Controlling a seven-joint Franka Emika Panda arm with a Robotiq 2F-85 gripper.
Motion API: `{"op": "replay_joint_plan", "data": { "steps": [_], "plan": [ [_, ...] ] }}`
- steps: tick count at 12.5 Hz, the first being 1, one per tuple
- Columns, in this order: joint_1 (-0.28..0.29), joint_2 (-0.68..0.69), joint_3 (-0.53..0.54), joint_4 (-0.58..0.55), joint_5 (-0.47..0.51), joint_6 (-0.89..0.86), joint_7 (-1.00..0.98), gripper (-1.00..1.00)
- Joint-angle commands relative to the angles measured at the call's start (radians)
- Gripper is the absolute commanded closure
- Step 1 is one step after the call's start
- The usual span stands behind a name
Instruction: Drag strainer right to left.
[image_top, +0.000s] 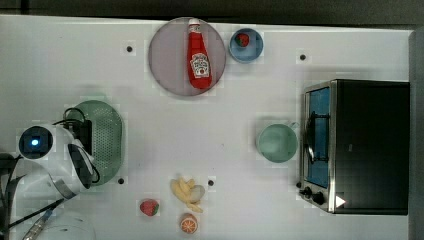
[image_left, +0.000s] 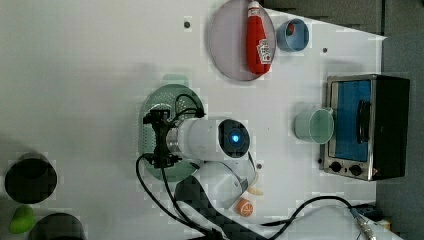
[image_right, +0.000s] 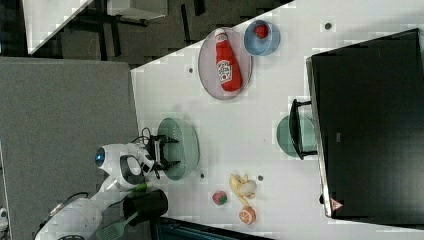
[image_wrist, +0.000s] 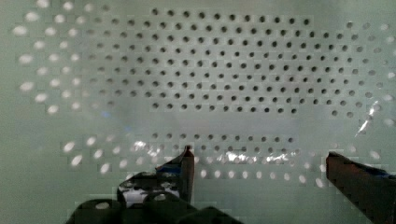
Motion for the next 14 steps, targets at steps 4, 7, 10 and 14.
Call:
{"op": "replay_joint_plan", "data": {
  "steps": [4,7,10,14],
  "plan": [
    [0.033,-0.11,-0.091,0.033,-0.066,-0.113,-0.188,-1.0],
    [0.025,-0.29,-0.21,0.03,-0.073,-0.308,-0.427,-1.0],
    [0.005,-0.492,-0.367,0.034,-0.074,-0.534,-0.693,-1.0],
    [-0.031,-0.712,-0.615,0.048,-0.142,-0.752,-1.037,-1.0]
  ]
}}
